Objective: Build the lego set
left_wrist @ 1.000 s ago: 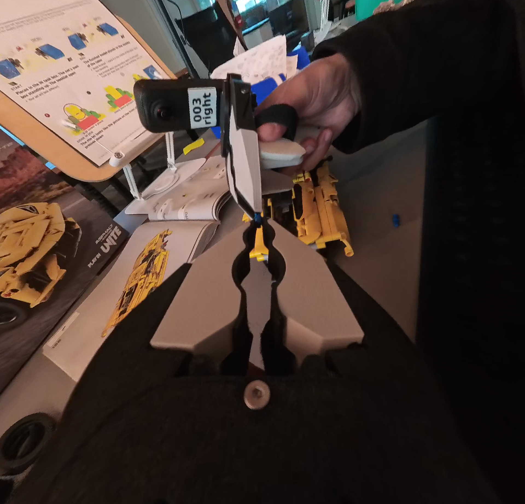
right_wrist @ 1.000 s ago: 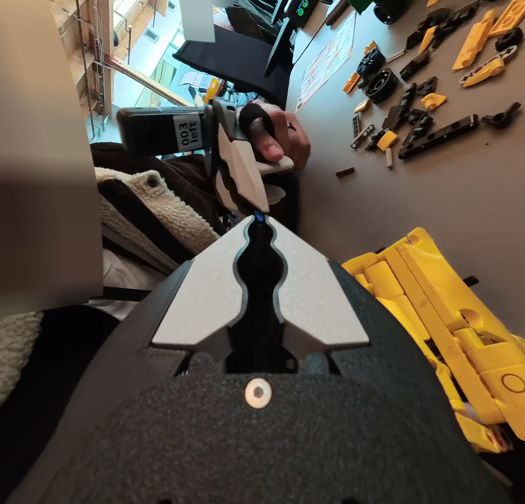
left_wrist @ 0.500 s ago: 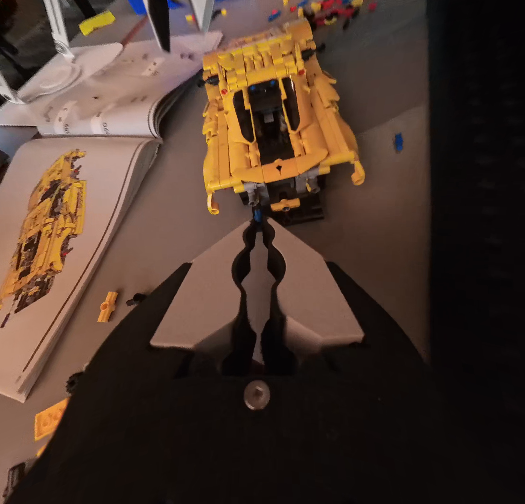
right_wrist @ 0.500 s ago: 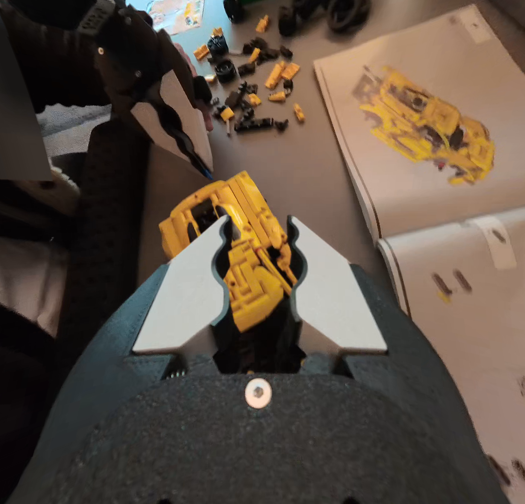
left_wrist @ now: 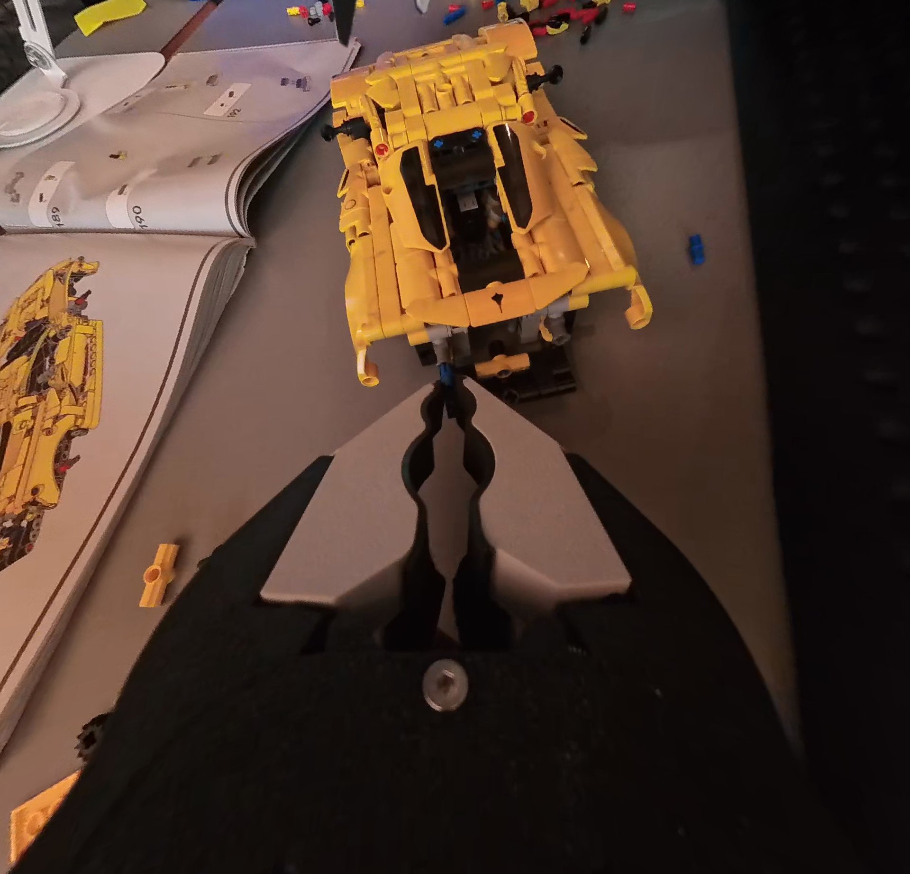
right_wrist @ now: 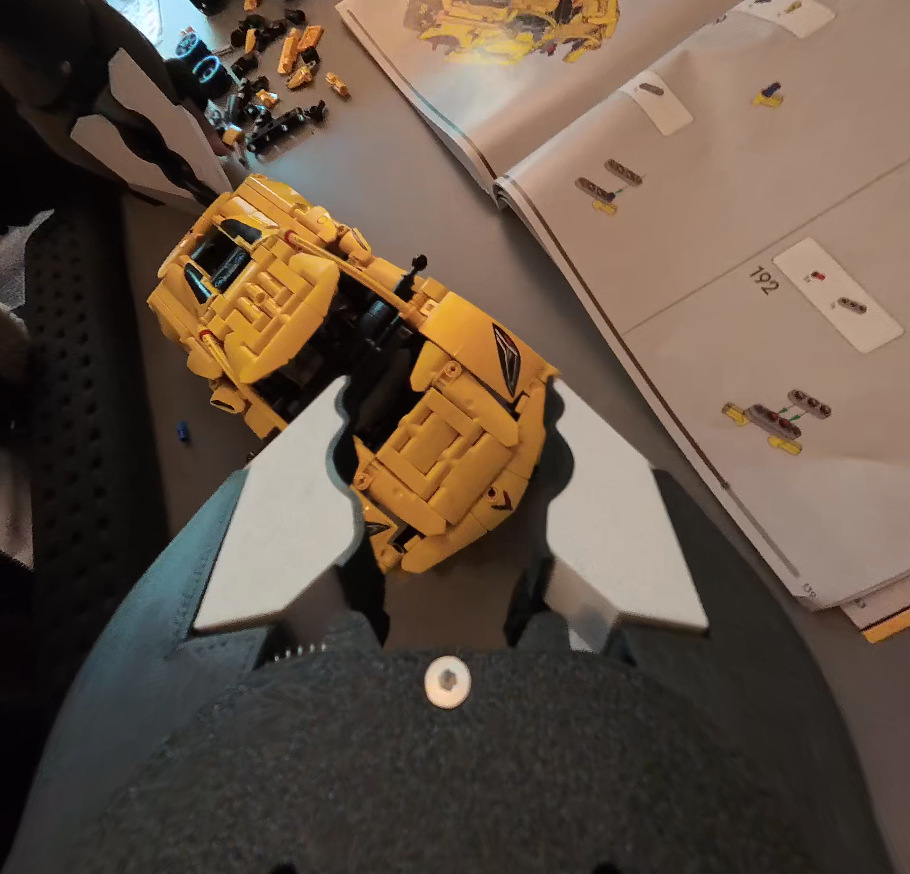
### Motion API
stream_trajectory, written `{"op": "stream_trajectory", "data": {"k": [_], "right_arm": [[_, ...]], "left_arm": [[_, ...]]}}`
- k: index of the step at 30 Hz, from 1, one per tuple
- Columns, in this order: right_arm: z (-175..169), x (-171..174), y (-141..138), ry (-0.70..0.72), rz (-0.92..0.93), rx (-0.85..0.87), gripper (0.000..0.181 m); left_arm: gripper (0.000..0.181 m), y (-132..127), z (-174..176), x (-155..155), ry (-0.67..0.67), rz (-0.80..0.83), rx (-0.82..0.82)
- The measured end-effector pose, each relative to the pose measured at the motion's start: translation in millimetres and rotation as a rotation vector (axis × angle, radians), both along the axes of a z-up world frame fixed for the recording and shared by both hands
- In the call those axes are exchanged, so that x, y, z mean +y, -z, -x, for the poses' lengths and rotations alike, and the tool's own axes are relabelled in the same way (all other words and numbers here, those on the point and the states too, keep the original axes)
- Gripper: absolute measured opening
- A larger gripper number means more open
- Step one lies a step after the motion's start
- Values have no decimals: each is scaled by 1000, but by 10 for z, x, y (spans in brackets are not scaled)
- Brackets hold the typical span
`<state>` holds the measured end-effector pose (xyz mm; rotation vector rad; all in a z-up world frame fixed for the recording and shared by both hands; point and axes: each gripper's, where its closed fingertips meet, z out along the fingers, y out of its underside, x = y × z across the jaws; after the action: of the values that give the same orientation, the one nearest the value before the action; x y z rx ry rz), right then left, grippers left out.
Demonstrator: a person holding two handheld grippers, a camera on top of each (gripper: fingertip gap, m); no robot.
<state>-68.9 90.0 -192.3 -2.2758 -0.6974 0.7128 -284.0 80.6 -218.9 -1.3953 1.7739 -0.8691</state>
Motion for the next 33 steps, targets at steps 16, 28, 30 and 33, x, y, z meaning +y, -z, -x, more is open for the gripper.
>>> {"op": "stream_trajectory", "data": {"k": [16,28,30,33], "right_arm": [[77,-109,241,3,162,112,101],[91,-113,253,3,171,129,100],[89,-114,257,2,172,128,99],[90,-117,263,1,174,124,99]], "left_arm": [[4,31,-7,-18,15,-33,13],[4,-29,13,6,-15,122,3],[4,-1,16,-2,-13,108,19],[4,2,9,1,-11,70,13]]}}
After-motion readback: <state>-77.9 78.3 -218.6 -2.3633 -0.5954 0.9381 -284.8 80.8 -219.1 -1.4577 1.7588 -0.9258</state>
